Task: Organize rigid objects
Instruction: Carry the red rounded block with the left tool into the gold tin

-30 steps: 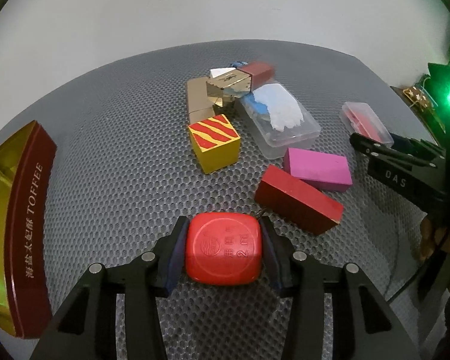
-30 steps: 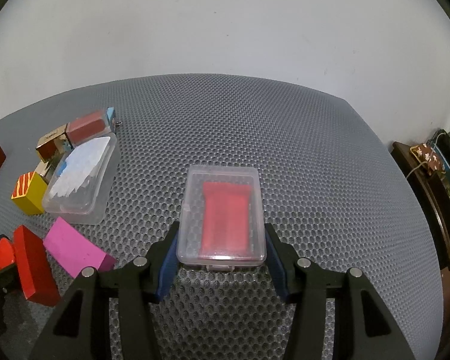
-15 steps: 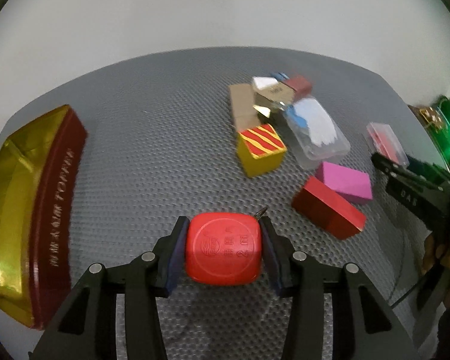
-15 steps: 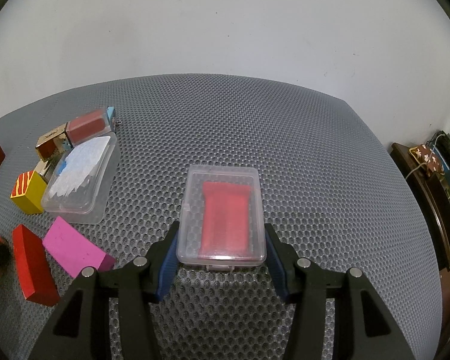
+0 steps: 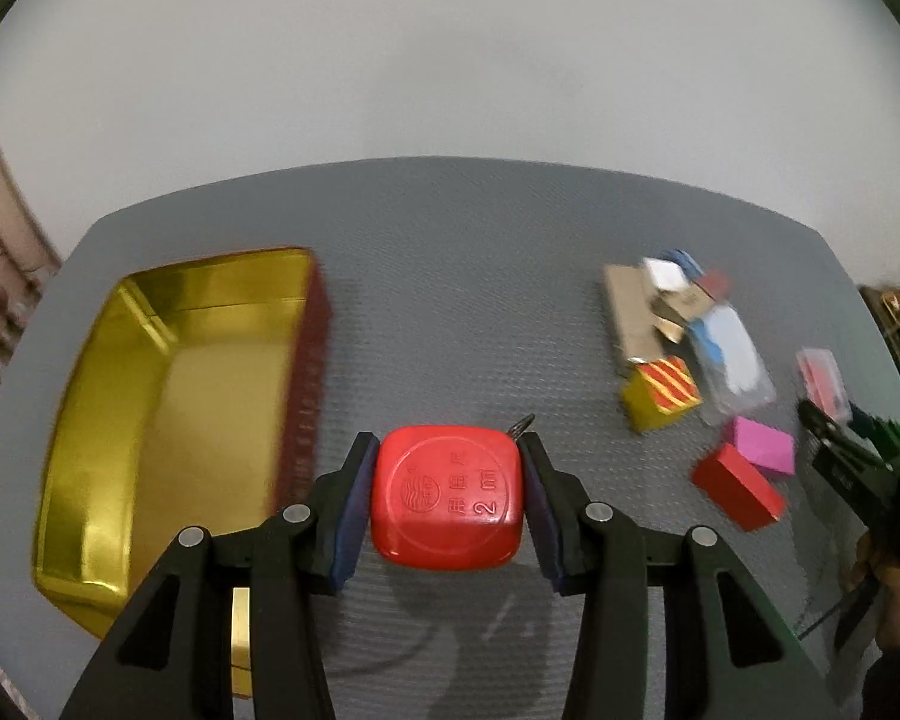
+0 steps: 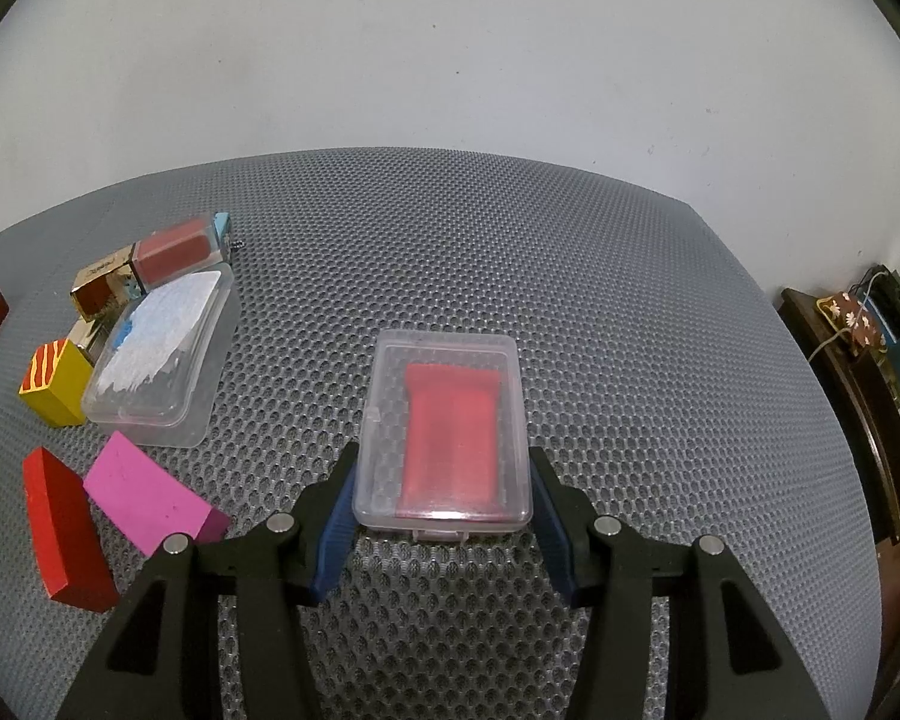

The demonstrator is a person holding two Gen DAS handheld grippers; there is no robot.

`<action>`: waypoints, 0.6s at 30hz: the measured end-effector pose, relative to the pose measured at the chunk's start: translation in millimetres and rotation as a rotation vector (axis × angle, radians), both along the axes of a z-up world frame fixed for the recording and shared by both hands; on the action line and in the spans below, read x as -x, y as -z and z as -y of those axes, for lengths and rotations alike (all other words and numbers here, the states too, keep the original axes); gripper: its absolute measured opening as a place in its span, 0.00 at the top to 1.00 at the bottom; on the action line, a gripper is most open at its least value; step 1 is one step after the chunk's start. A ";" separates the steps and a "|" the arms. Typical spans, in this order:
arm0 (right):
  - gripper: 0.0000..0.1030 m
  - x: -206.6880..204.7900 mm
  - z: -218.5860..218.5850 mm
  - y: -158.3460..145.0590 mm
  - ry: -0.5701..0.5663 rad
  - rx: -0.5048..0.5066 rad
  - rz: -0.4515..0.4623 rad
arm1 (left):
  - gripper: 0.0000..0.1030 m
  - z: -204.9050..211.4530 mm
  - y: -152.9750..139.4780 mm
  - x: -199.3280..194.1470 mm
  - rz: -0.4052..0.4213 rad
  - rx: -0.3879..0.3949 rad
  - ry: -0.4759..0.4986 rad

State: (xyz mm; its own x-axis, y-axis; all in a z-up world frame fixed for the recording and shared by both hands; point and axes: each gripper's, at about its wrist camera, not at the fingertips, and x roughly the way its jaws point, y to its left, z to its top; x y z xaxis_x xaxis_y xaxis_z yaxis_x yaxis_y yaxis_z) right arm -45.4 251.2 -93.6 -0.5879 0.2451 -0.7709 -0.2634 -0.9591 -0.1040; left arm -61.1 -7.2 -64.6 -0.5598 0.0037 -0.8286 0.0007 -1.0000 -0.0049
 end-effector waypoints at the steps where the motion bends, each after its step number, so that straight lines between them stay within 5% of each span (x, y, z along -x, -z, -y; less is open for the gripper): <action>1: 0.48 0.3 0.4 0.2 0.000 0.001 0.000 | 0.58 7.5 0.1 -2.9 0.000 0.001 -0.011; 18: 0.48 3.9 -1.6 4.0 -0.002 -0.004 0.000 | 0.58 145.1 7.2 -1.2 0.044 0.038 -0.224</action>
